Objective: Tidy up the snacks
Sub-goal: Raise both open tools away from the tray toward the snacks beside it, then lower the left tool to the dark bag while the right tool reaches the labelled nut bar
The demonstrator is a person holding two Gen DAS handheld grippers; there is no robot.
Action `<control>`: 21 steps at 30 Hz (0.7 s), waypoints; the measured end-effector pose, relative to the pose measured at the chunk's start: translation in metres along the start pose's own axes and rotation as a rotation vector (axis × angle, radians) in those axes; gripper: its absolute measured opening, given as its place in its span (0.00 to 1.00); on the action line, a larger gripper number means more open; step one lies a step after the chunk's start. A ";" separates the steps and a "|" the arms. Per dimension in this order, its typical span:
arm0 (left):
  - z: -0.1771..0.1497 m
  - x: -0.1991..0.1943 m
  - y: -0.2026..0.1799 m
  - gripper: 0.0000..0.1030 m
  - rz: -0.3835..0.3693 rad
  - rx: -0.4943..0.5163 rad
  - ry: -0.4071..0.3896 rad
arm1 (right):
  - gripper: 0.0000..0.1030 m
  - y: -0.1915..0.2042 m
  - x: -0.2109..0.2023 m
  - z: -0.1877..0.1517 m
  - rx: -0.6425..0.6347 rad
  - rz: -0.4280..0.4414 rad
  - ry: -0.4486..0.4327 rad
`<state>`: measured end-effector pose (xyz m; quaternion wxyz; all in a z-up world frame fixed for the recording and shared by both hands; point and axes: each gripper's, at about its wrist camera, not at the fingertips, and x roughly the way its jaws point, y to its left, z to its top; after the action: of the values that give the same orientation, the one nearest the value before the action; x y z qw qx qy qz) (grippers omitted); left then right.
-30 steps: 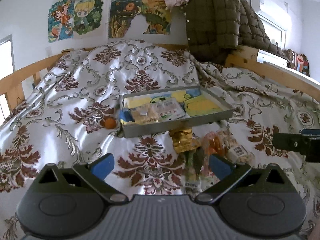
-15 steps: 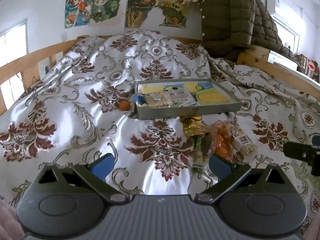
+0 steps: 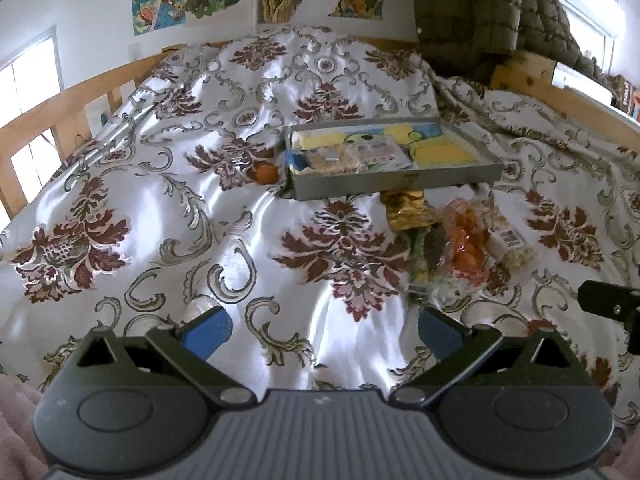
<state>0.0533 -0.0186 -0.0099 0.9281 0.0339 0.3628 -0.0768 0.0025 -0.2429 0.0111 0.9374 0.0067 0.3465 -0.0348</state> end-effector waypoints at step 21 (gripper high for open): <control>0.044 0.068 -0.021 1.00 -0.147 0.218 0.107 | 0.99 -0.030 0.052 0.029 0.067 -0.014 0.110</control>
<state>0.1285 -0.0527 -0.0236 0.8902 0.1118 0.4026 -0.1814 0.0593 -0.2768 -0.0003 0.9159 0.0376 0.3962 -0.0528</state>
